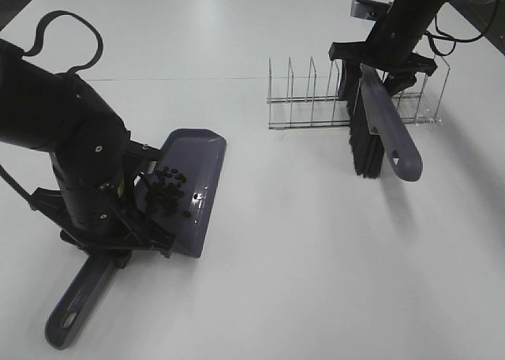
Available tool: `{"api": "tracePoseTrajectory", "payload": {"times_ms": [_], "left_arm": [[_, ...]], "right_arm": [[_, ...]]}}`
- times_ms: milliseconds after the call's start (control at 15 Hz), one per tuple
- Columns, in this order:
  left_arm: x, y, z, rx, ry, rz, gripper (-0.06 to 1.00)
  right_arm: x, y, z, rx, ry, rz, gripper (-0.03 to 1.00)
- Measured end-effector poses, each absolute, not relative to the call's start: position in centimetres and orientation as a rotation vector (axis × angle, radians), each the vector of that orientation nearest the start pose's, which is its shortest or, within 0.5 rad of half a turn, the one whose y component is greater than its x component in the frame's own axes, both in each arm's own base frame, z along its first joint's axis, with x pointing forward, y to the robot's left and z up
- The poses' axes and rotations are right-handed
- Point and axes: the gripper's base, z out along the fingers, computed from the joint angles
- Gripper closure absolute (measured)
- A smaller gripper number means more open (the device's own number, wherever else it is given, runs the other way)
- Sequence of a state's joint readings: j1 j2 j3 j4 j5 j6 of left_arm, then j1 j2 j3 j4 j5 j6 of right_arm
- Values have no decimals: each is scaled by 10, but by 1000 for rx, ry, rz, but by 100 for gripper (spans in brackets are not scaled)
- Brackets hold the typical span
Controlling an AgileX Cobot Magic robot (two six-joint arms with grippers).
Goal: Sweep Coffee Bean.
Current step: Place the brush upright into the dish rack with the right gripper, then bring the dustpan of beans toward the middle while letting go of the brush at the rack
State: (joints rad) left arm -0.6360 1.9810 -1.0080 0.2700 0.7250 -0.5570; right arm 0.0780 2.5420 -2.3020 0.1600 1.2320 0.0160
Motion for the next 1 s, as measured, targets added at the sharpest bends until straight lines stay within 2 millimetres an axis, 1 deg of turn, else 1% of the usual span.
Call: {"api": "tracePoseTrajectory", "payload": {"times_ms": [133,333,533,733,867,933,1000], "left_arm": [[268,-178,97,436,3035,256,61],[268,-178,97,436,3035,256,61],[268,-178,97,436,3035,256,61],[267,-177,97,431,3055,283,61],[267,-176,97,431,3056,285,61],[267,-176,97,430,3056,285,61],[267,-176,97,428,3056,285,61]], "right_arm": [[522,55,149,-31,2941,259,30],[521,55,152,-31,2936,260,29],[519,55,177,-38,2892,256,29],[517,55,198,-41,2848,257,29],[516,55,206,-43,2826,257,29],[516,53,207,-47,2823,236,29],[517,52,203,-50,2829,216,29]]}}
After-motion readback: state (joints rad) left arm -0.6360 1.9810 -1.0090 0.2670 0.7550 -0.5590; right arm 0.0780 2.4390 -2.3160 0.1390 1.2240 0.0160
